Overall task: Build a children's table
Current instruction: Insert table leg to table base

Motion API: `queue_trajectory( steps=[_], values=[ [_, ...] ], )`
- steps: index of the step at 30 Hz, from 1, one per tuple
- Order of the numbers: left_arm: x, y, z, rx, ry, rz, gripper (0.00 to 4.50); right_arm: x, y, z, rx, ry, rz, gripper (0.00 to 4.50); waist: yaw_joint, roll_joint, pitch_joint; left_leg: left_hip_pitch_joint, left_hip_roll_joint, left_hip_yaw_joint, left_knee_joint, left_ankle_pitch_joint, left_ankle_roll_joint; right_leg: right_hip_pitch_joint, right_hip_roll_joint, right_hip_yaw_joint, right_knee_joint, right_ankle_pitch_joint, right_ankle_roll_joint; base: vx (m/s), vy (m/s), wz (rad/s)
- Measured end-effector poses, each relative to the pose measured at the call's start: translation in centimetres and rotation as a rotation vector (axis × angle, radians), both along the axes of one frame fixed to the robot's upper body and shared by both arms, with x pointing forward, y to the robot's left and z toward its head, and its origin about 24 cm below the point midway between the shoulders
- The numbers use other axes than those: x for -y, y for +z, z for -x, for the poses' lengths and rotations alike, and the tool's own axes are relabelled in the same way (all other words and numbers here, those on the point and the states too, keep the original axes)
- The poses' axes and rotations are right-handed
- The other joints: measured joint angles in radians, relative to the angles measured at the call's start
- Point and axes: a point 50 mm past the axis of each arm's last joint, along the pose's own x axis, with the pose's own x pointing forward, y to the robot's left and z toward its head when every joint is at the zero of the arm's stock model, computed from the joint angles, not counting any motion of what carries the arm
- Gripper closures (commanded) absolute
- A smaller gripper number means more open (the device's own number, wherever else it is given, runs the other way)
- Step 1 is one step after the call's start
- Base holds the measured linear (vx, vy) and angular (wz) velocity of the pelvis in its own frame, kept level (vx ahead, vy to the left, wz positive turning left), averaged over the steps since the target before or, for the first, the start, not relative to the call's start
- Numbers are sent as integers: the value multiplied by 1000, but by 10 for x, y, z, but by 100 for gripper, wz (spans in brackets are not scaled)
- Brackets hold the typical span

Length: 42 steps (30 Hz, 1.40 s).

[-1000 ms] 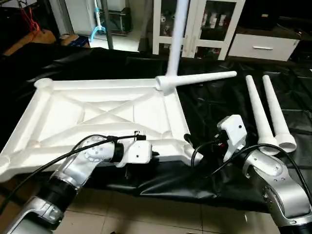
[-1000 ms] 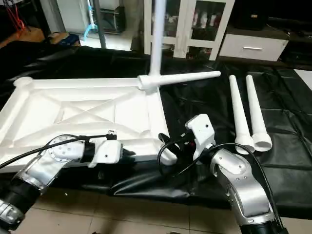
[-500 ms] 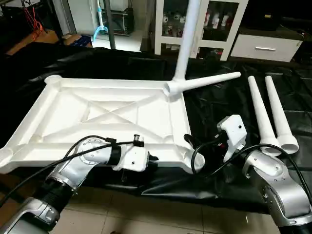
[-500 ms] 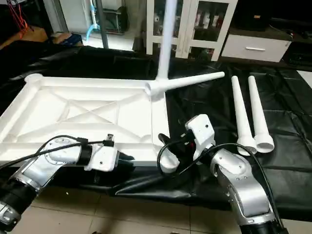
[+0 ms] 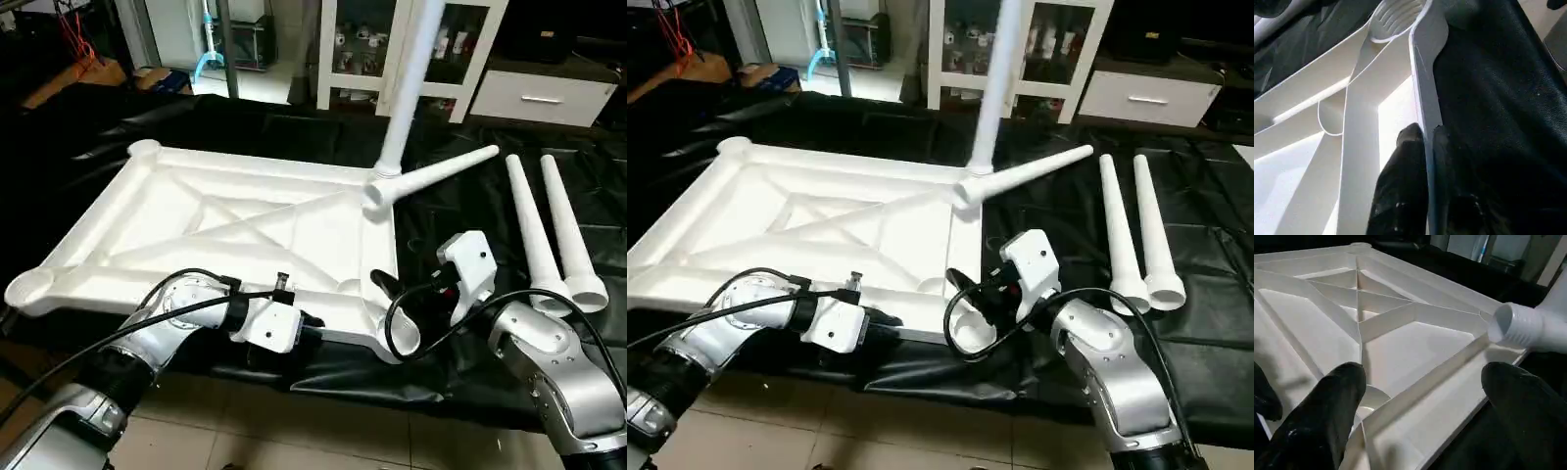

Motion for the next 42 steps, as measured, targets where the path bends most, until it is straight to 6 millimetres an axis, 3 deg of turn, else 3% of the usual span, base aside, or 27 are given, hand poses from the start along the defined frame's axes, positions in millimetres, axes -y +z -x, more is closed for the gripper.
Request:
queue_trajectory(
  steps=[17,22,29,30,32,33,37,40,42],
  values=[
    [-7,29,-1,-8,57,184,260,-1,2,-2,9,-8,-10,25,-4,-1,0,0,0,1,0,0,0,-2,0,1,2,0,0,0,0,0],
    [-8,54,-16,-117,252,412,250,2,16,-13,49,-93,-47,25,-4,0,1,0,0,1,4,0,0,-3,0,1,9,-1,-1,0,0,0],
    [-14,74,-50,-119,643,633,245,11,41,-52,98,-322,-89,12,-23,2,1,-1,-1,0,9,0,0,-3,0,0,10,-1,0,0,0,0],
    [-18,76,-57,-139,769,707,245,10,46,-71,70,-377,-119,12,-34,4,3,-1,-1,0,13,0,0,-4,0,1,14,0,-1,0,0,0],
    [-17,84,-62,-156,835,758,245,13,60,-95,54,-438,-121,12,-40,5,3,-5,-2,-2,16,0,0,-7,0,-1,14,1,-2,0,0,0],
    [-17,86,-62,-153,844,753,245,13,69,-110,38,-467,-115,12,-45,5,3,-4,-1,-2,16,0,0,-7,0,-1,15,2,-2,0,0,0],
    [-19,86,-56,-131,844,706,245,14,82,-136,-14,-518,-140,12,-48,4,4,-9,-1,-2,11,0,0,-8,2,-3,13,3,-7,0,0,0],
    [-17,81,-45,-145,820,674,245,9,84,-149,-62,-505,-122,12,-48,3,4,-19,0,-1,13,2,2,-23,1,-3,13,3,-7,0,0,0],
    [-18,79,-39,-148,821,644,245,4,80,-151,-78,-464,-73,12,-46,-6,10,-26,0,-1,13,6,12,-29,1,-4,13,2,-8,0,0,0]
  ],
)
